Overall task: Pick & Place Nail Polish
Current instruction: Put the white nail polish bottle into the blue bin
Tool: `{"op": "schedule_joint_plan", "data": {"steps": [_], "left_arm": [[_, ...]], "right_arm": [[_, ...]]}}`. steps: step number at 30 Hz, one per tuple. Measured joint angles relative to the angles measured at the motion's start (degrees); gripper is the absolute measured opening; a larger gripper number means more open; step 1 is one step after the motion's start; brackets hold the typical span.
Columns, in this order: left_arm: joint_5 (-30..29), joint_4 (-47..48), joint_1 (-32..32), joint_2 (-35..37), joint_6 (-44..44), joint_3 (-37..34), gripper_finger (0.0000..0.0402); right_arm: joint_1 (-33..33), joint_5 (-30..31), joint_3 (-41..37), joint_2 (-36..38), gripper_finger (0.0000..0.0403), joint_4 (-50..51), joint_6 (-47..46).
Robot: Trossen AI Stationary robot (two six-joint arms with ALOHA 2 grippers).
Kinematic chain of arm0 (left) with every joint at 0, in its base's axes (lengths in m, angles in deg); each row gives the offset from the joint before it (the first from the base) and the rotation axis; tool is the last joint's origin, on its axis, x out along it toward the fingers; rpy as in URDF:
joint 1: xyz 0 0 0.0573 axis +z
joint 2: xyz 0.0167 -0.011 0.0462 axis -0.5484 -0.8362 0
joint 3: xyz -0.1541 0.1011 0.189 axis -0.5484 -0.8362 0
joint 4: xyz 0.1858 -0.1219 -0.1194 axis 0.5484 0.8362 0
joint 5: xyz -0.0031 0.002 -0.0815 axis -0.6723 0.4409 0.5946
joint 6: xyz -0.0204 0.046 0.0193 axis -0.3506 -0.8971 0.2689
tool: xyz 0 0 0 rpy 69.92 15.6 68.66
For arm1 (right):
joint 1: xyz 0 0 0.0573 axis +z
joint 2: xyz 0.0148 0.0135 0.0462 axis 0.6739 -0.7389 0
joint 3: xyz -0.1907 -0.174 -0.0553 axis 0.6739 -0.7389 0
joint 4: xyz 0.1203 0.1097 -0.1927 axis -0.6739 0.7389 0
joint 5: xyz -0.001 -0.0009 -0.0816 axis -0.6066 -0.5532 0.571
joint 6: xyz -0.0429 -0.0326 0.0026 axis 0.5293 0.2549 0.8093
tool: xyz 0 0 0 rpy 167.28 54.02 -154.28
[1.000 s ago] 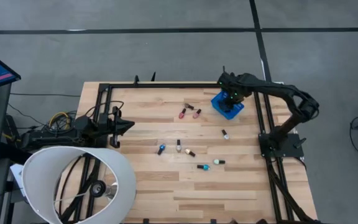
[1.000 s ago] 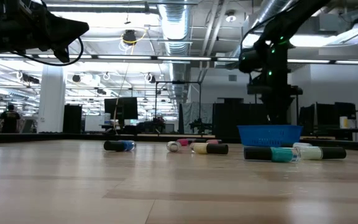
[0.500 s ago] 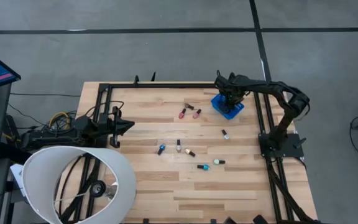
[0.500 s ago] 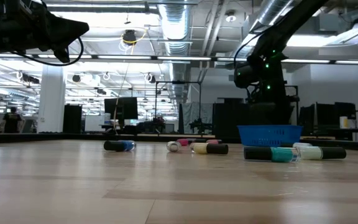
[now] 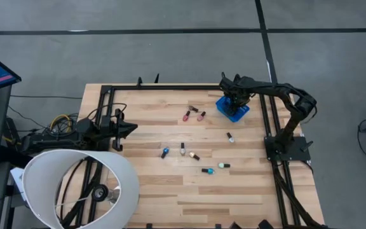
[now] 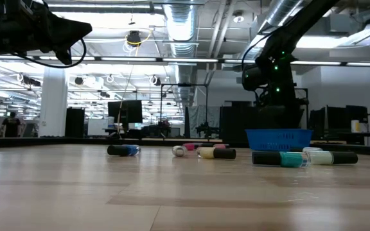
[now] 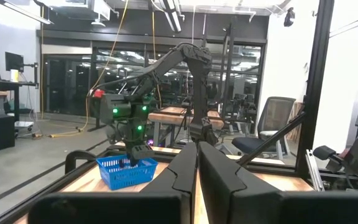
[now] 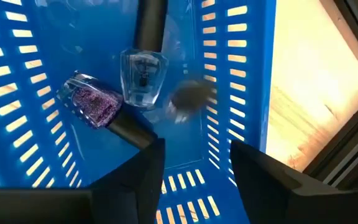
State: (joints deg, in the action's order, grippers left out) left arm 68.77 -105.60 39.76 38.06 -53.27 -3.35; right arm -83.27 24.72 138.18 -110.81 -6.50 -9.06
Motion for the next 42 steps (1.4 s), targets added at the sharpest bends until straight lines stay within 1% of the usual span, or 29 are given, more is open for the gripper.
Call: {"op": "schedule_joint_plan", "data": {"steps": [2, 5, 9, 12, 15, 21, 25, 28, 31, 35, 42], "left_arm": [[0.0, 0.0, 0.0, 0.0, 0.0, 0.0, 0.0011], [0.0, 0.0, 0.0, 0.0, 0.0, 0.0, 0.0011], [0.0, 0.0, 0.0, 0.0, 0.0, 0.0, 0.0011], [0.0, 0.0, 0.0, 0.0, 0.0, 0.0, 0.0011], [0.0, 0.0, 0.0, 0.0, 0.0, 0.0, 0.0011], [0.0, 0.0, 0.0, 0.0, 0.0, 0.0, 0.0011], [0.0, 0.0, 0.0, 0.0, 0.0, 0.0, 0.0011], [0.0, 0.0, 0.0, 0.0, 0.0, 0.0, 0.0011], [0.0, 0.0, 0.0, 0.0, 0.0, 0.0, 0.0011], [0.0, -0.1, 0.0, 0.0, 0.0, 0.0, 0.0011], [0.0, -0.4, 0.0, 0.0, 0.0, 0.0, 0.0011]], "right_arm": [[0.0, -1.9, 0.0, 0.7, 0.0186, 0.0, 0.0], [0.5, -4.9, 0.2, 4.1, 0.0198, 0.0, -1.1], [3.5, -7.0, 0.5, 11.5, 0.0207, 0.7, -5.7], [7.5, -8.8, 0.6, 16.8, 0.0208, 3.3, -10.6], [13.0, -9.2, 0.6, 20.2, 0.0208, 7.3, -15.7], [23.1, -9.4, -3.0, 21.2, 0.0228, 10.7, -25.6], [27.9, -11.1, -7.6, 20.6, 0.0244, 6.6, -30.2], [29.8, -13.2, -11.3, 20.7, 0.0247, 1.3, -32.5], [29.9, -15.5, -15.2, 20.7, 0.0246, -2.0, -33.2], [29.4, -16.4, -19.8, 20.7, 0.0246, -6.6, -33.1], [29.0, -16.4, -23.4, 20.7, 0.0246, -14.4, -31.1]]}}
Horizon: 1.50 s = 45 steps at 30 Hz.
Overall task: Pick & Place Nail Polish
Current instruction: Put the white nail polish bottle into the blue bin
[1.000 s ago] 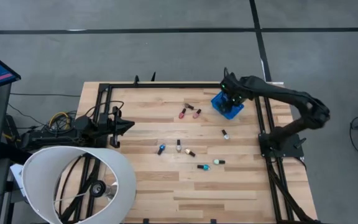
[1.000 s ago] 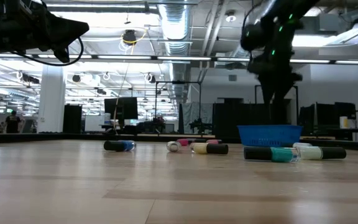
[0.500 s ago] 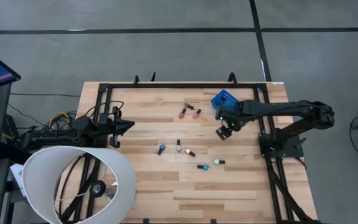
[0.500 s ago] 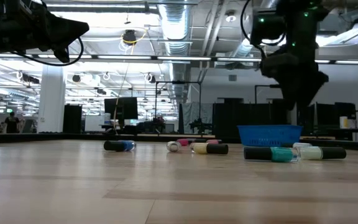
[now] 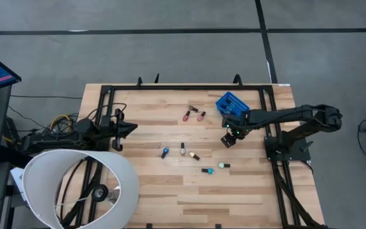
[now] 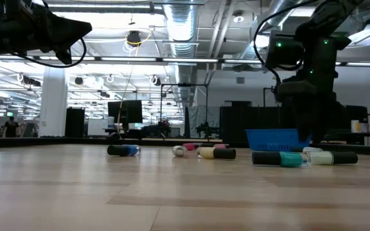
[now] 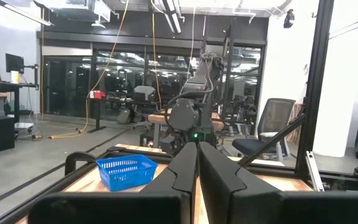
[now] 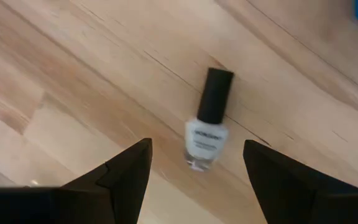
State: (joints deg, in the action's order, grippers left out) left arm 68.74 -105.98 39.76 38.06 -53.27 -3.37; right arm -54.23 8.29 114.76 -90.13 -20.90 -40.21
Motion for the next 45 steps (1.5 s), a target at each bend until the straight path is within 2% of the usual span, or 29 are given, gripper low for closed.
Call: {"op": "schedule_joint_plan", "data": {"steps": [5, 14, 17, 26, 32, 35, 40, 45], "left_arm": [[0.0, 0.0, 0.0, 0.0, 0.0, 0.0, 0.0011], [0.0, -0.1, 0.0, 0.0, 0.0, 0.0, 0.0011], [0.0, -0.1, 0.0, 0.0, 0.0, 0.0, 0.0011], [0.0, -0.1, 0.0, 0.0, 0.0, 0.0, 0.0011], [0.0, -0.1, 0.0, 0.0, 0.0, 0.0, 0.0011], [0.0, -0.1, 0.0, 0.0, 0.0, 0.0, 0.0011], [0.0, -0.2, 0.0, 0.0, 0.0, 0.0, 0.0011], [0.0, -0.3, 0.0, 0.0, 0.0, 0.0, 0.0011]], "right_arm": [[-0.7, 0.4, 0.0, -1.9, 0.0246, -0.3, 2.2], [-0.1, 0.6, 1.4, -10.9, 0.0241, 0.3, 5.1], [-0.1, 1.0, 2.3, -11.2, 0.0219, 0.6, 5.7], [-0.6, 1.0, 2.8, -10.7, 0.0119, 0.6, 6.2], [-0.5, 0.1, 3.4, -10.8, 0.0105, 1.7, 6.2], [-0.5, -0.2, 6.1, -11.1, 0.0107, 4.9, 7.6], [-0.6, -0.2, 15.9, -11.0, 0.0105, 8.4, 12.9], [-3.4, 4.4, 27.0, -10.8, 0.0104, 10.7, 18.6]]}}
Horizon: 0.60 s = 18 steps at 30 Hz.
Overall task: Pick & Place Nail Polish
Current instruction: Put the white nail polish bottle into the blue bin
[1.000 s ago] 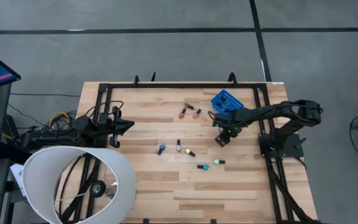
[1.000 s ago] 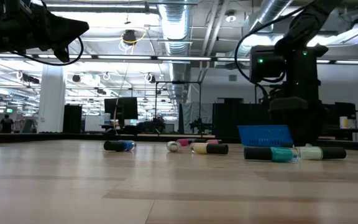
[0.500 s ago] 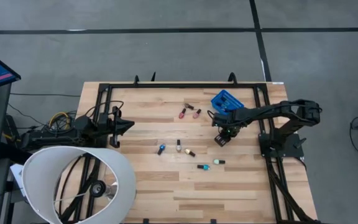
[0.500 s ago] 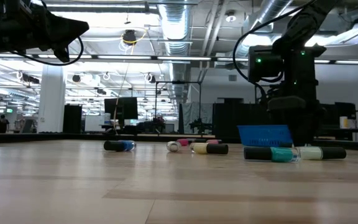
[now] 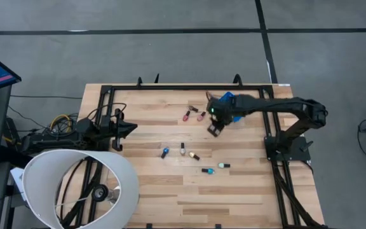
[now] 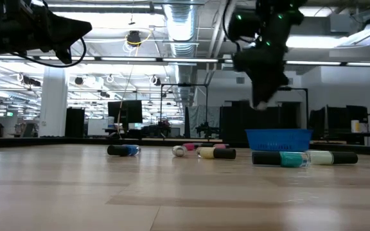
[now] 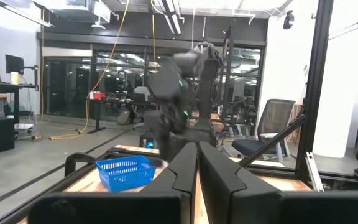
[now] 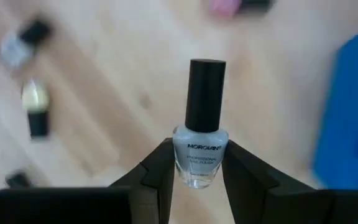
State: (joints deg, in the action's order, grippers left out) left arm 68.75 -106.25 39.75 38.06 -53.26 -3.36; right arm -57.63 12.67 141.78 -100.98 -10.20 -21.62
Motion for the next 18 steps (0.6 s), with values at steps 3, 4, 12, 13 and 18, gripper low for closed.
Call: {"op": "schedule_joint_plan", "data": {"steps": [3, 4, 12, 13, 18], "left_arm": [[0.0, -0.2, 0.0, 0.0, 0.0, 0.0, 0.0011], [0.0, -0.2, 0.0, 0.0, 0.0, 0.0, 0.0011], [0.0, -0.3, 0.0, 0.0, 0.0, 0.0, 0.0011], [0.0, -0.3, 0.0, 0.0, 0.0, 0.0, 0.0011], [0.0, -0.3, 0.0, 0.0, 0.0, 0.0, 0.0011]], "right_arm": [[-4.0, 3.6, 4.8, 0.0, 0.0104, 2.7, 1.9], [-5.6, 4.5, 5.8, 0.0, 0.0104, 3.8, 2.0], [-17.5, 8.0, 7.0, -0.5, 0.0103, 11.5, 4.8], [-18.5, 8.0, 6.9, -0.9, 0.0103, 11.8, 5.7], [-22.7, 8.1, 5.6, -2.4, 0.0103, 13.0, 8.0]]}}
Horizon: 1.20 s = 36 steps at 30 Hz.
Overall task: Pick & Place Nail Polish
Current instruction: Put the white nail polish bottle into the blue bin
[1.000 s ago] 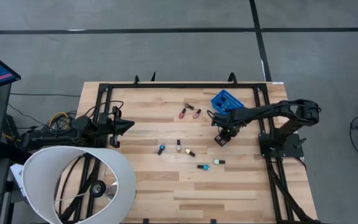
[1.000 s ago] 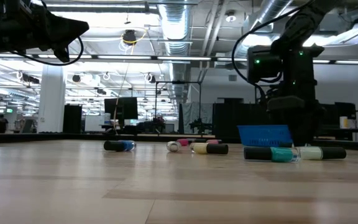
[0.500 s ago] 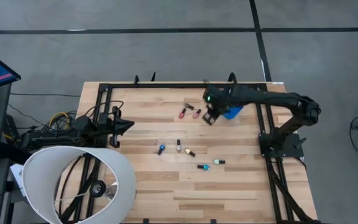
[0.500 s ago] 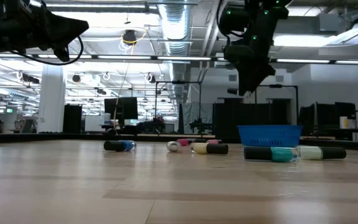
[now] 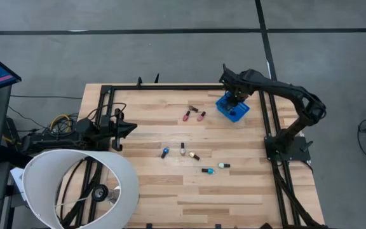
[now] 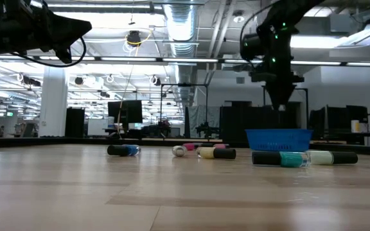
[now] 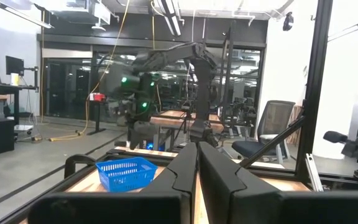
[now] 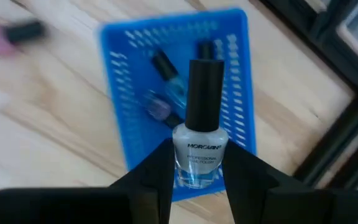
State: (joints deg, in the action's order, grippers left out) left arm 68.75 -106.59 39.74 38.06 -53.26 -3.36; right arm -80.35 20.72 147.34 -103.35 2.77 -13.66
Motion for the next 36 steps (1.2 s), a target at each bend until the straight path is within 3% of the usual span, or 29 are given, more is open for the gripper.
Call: {"op": "schedule_joint_plan", "data": {"steps": [11, 36], "left_arm": [[0.0, -0.3, 0.0, 0.0, 0.0, 0.0, 0.0011], [0.0, -1.2, 0.0, 0.0, 0.0, 0.0, 0.0011]], "right_arm": [[-1.8, 1.1, -6.9, -2.9, 0.0103, -1.3, 3.3], [-1.3, 3.0, -11.3, -2.8, 0.0103, -6.7, 4.6]]}}
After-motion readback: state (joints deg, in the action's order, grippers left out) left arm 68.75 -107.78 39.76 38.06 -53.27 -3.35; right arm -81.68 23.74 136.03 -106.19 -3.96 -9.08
